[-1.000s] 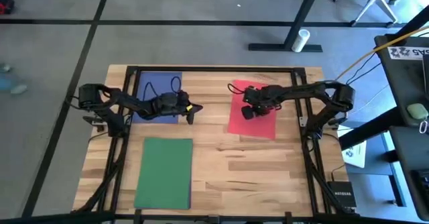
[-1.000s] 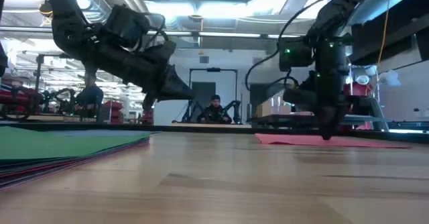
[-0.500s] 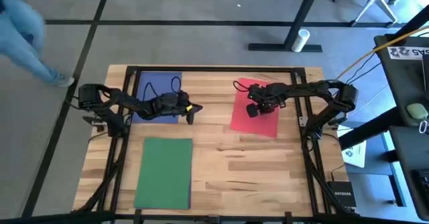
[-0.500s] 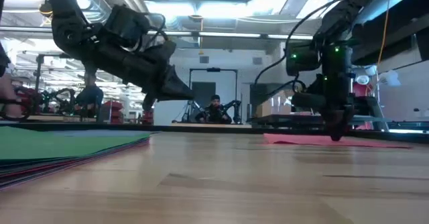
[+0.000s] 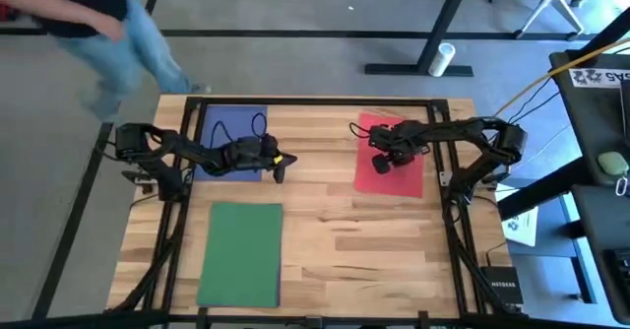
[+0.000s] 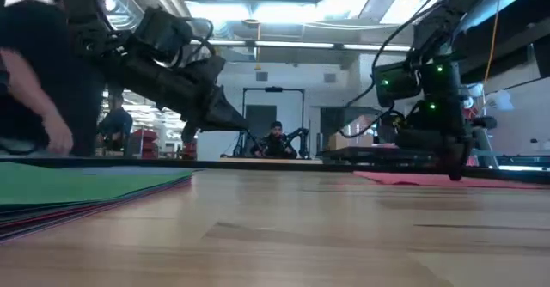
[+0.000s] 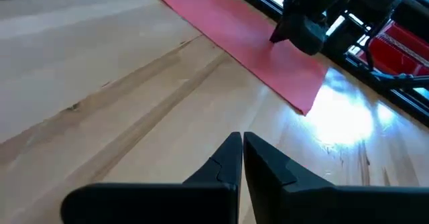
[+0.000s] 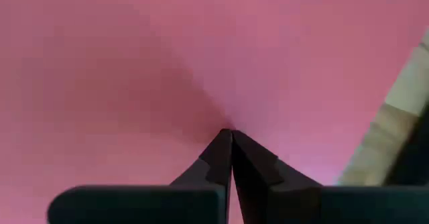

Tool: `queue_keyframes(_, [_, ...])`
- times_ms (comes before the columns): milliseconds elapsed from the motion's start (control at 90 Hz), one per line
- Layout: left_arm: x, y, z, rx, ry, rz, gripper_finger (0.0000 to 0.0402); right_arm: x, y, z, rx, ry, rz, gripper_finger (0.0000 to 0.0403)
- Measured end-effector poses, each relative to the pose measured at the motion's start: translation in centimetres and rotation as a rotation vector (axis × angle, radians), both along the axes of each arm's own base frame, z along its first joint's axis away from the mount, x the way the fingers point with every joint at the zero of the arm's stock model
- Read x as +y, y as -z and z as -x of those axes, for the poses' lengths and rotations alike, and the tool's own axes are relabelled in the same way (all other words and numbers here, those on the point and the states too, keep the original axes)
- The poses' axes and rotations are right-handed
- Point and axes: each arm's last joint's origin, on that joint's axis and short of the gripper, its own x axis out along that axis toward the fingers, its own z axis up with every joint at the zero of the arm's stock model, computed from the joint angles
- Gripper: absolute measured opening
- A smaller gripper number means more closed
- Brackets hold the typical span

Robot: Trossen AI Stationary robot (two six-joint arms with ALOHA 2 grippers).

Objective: Organize paper
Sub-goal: Move the red paper to the top right of the table

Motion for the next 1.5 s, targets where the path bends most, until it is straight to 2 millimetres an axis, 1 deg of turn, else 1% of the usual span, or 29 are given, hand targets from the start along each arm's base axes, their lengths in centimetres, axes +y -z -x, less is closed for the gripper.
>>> queue_keyframes(167, [0.0,0.0,0.0,0.0,0.0,0.0,0.0,-0.1,-0.3,0.1,0.006,-0.038,0.011,0.0001])
queue_keyframes(322, [0.0,0.0,0.0,0.0,0.0,0.0,0.0,0.0,-2.2,0.3,-0.075,-0.054,0.057,0.0001])
queue_keyframes(411, [0.0,0.0,0.0,0.002,0.002,-0.005,0.0,0.3,-3.6,0.7,-0.138,-0.024,0.076,0.0001])
queue_keyframes(489, [0.0,0.0,0.0,0.002,0.002,-0.006,0.0,0.7,-4.6,1.0,-0.217,0.027,0.052,0.0001])
queue_keyframes(611, [0.0,0.0,0.0,0.001,0.001,-0.002,0.0,1.9,-5.1,0.5,-0.308,0.084,0.0,0.0])
queue_keyframes(800, [0.0,0.0,0.0,-0.002,-0.007,0.019,0.0,3.9,-4.3,-1.0,-0.314,0.089,-0.027,0.0001])
queue_keyframes(1078, [0.0,0.2,0.1,0.015,-0.006,0.021,0.0,5.2,-1.9,-1.9,-0.166,0.108,-0.066,0.0001])
queue_keyframes(1267, [0.0,0.3,0.1,0.024,-0.006,0.023,0.0,5.2,-0.8,-1.8,-0.099,0.112,-0.065,0.0001])
queue_keyframes(1500, [0.0,0.3,0.1,0.027,-0.004,0.015,0.0,4.9,0.1,-0.5,-0.054,0.145,-0.056,0.0001])
